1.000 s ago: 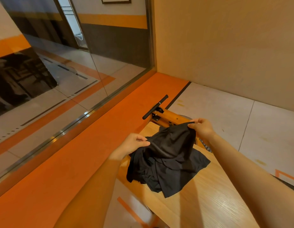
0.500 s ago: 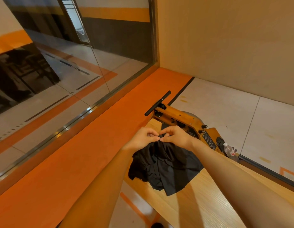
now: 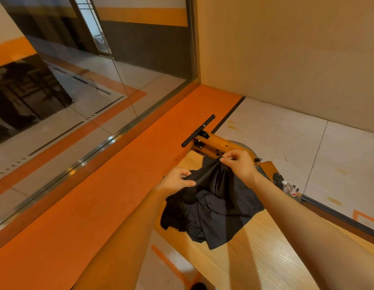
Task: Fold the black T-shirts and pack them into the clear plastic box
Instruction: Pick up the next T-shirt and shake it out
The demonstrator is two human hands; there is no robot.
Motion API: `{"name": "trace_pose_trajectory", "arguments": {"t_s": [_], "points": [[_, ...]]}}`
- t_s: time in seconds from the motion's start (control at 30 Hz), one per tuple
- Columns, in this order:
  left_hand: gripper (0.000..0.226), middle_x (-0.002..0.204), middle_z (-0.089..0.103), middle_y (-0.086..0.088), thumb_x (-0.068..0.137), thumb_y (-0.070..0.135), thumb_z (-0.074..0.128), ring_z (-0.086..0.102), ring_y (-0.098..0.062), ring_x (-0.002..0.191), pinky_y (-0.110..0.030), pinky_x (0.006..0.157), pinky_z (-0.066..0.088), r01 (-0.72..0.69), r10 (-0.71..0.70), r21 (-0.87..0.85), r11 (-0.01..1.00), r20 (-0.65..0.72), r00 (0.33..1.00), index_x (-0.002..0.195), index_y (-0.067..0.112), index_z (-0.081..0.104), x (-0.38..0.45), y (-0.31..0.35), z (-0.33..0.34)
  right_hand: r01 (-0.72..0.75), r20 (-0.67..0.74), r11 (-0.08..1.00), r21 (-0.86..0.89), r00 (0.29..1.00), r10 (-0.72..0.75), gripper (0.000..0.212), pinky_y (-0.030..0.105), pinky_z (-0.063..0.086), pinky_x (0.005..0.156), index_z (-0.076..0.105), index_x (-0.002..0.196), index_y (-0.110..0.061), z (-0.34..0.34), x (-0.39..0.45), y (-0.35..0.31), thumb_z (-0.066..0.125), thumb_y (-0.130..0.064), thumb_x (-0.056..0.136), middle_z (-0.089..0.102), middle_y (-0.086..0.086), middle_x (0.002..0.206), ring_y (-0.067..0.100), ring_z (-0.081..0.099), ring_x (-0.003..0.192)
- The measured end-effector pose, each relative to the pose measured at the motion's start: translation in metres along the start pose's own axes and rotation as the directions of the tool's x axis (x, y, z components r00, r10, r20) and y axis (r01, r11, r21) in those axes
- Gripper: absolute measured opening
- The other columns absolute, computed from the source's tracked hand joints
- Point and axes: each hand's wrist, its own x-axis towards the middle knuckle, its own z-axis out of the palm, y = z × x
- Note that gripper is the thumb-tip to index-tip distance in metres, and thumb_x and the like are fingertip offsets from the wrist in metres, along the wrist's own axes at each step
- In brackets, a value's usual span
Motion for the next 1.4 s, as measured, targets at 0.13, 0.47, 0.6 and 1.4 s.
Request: {"name": "trace_pose_trajectory", "arguments": {"t_s": [0.13, 0.47, 0.6, 1.4], "points": [[0.011, 0.094, 0.069, -0.003, 0.088, 0.013, 0.069, 0.063, -0.01, 0.086, -0.031, 0.083, 0.048, 0.019, -0.024, -0.043, 0.999, -0.112, 0.993, 0.091, 0.004, 0.073, -0.001, -0.005, -0.003, -0.081, -0.099, 0.988, 0.134, 0.991, 0.095, 0.004, 0.036, 0.053, 0.075, 0.07, 0.086, -0.006, -0.019, 0.007, 0.005, 0.069, -0.008, 0.089, 0.067, 0.011, 0.084, 0.024, 0.063, 0.081], [0.009, 0.089, 0.068, -0.001, 0.089, 0.013, 0.068, 0.065, -0.012, 0.083, -0.022, 0.066, 0.053, -0.041, -0.031, -0.232, 0.972, -0.296, 0.955, 0.095, 0.007, 0.065, 0.006, 0.012, -0.007, -0.116, -0.134, 0.974, 0.193, 0.981, 0.143, 0.008, 0.035, 0.055, 0.076, 0.072, 0.082, -0.01, -0.059, 0.006, 0.019, 0.07, -0.005, 0.088, 0.069, 0.007, 0.085, 0.023, 0.065, 0.081], [0.004, 0.091, 0.067, 0.002, 0.089, 0.013, 0.068, 0.063, -0.009, 0.08, -0.02, 0.061, 0.048, -0.078, -0.029, -0.266, 0.961, -0.376, 0.926, 0.086, 0.013, 0.07, 0.014, 0.026, -0.007, -0.15, -0.15, 0.968, 0.204, 0.972, 0.182, 0.013, 0.038, 0.056, 0.082, 0.072, 0.095, -0.004, -0.09, 0.001, 0.032, 0.072, 0.0, 0.083, 0.07, 0.014, 0.095, 0.027, 0.067, 0.088], [0.007, 0.095, 0.064, -0.003, 0.09, 0.014, 0.064, 0.059, -0.018, 0.091, -0.031, 0.077, 0.046, -0.311, 0.217, -0.149, 0.939, -0.447, 0.868, 0.095, 0.011, 0.068, 0.131, 0.251, 0.053, -0.146, -0.779, 0.987, 0.066, 0.611, 0.142, 0.022, 0.047, 0.055, 0.092, 0.073, 0.103, -0.008, -0.405, -0.07, 0.059, 0.076, -0.01, 0.082, 0.072, 0.013, 0.096, 0.027, 0.068, 0.091]]}}
